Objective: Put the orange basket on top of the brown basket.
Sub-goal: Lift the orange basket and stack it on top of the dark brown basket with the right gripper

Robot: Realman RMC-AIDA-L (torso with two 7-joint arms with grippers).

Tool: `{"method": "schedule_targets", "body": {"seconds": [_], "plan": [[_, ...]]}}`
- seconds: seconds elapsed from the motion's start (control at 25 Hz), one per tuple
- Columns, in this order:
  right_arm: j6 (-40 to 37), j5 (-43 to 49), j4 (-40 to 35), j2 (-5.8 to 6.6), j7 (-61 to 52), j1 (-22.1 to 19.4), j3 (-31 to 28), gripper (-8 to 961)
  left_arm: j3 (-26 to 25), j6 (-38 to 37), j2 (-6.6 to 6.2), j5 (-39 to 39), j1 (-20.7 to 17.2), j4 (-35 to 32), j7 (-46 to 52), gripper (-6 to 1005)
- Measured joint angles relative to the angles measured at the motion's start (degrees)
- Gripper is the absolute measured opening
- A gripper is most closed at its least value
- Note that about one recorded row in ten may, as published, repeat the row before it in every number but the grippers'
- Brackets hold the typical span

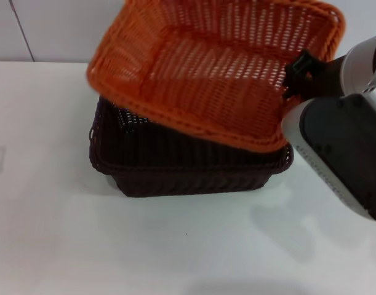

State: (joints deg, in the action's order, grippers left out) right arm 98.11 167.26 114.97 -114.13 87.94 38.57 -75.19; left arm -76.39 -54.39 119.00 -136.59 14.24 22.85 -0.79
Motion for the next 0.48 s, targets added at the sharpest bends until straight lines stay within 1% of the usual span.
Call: {"method": "schedule_targets", "body": {"seconds": [0.24, 0.48], "plan": [[-0.3, 0.0, -1.7, -0.02, 0.9, -0.4, 1.4, 182, 0.3, -0.1, -0.01, 0.3, 0.2, 0.1, 0.0, 813], [-2.6, 0.0, -5.4, 0.0, 1.0, -0.9, 2.3, 182, 1.5, -0.3, -0.01, 0.3, 0.2, 0.1, 0.0, 813]]}}
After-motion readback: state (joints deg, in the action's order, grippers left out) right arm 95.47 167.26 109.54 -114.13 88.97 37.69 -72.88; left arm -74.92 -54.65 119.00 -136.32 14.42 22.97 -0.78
